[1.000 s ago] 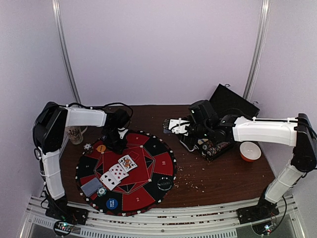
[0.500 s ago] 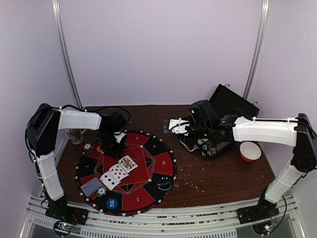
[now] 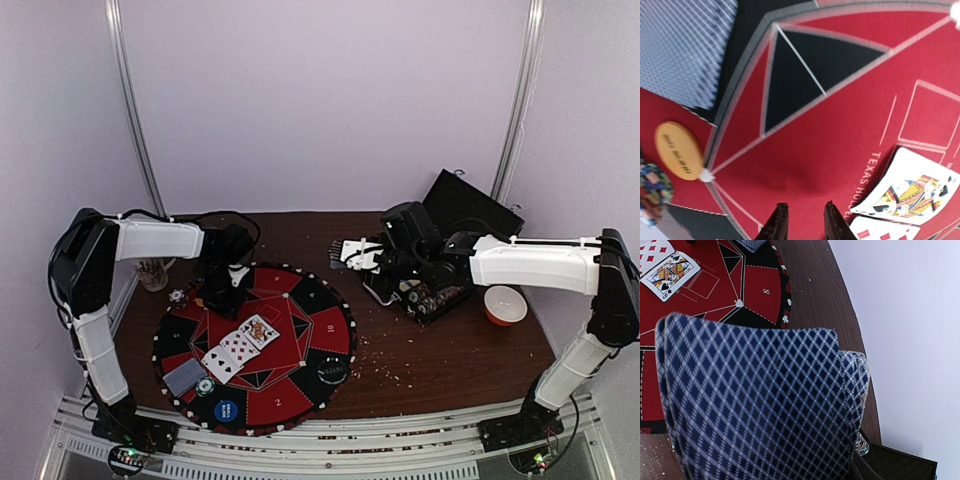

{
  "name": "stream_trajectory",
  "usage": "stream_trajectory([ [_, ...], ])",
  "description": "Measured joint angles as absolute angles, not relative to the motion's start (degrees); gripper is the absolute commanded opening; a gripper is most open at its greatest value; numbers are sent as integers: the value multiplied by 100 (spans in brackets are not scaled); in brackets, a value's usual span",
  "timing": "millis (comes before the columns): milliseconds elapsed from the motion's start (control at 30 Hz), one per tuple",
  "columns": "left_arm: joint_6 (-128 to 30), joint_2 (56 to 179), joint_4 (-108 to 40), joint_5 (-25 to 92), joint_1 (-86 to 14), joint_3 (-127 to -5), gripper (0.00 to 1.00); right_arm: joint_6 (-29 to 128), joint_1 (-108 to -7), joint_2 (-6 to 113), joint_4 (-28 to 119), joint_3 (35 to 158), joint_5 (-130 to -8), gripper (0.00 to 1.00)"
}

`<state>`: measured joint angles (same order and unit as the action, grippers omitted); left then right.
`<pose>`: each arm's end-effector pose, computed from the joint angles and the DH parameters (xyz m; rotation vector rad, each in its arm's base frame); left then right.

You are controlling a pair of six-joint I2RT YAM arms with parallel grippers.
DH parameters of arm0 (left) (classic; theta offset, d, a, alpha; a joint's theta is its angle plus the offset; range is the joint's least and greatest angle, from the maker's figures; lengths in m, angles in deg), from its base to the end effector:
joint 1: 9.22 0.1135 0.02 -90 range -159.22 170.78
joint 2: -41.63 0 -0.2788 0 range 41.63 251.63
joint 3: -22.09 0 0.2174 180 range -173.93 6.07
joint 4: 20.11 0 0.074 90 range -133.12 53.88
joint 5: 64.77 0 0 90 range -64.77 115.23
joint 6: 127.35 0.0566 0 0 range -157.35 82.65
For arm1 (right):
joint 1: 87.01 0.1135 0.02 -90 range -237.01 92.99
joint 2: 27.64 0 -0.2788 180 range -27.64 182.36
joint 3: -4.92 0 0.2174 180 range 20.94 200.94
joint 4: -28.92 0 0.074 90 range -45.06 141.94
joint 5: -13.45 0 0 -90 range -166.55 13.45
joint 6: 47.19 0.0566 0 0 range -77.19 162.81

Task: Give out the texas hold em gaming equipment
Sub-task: Adjust the poker card in the community card area, then pick up the poker card from the face-down deck piles.

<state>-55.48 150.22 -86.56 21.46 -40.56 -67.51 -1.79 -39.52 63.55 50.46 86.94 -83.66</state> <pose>0.2794 -0.1658 0.1769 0.3459 3.0218 0.0402 0.2432 0.2550 0.2911 -1.4620 1.5128 -0.1004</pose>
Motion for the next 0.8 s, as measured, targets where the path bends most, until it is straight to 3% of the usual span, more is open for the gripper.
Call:
stream_trajectory([
  [167,-5585,14944,-8702,1838,-4056,-7363,38,-181,-3952,6349,5046,8694,-8362,43],
  [333,-5450,14338,-8256,2116,-4115,-7700,65,-192,-3900,6296,5040,8694,-8351,43],
  [500,-5389,13630,-7137,3337,-4383,-7783,85,-216,-3804,6253,4933,8694,-8281,43],
  [700,-5782,13440,-5686,5034,-4532,-7494,94,-260,-3688,6253,4815,8694,-8141,43],
  [800,-5998,13565,-5351,5567,-4530,-7440,95,-297,-3660,6253,4790,8694,-8117,43],
])
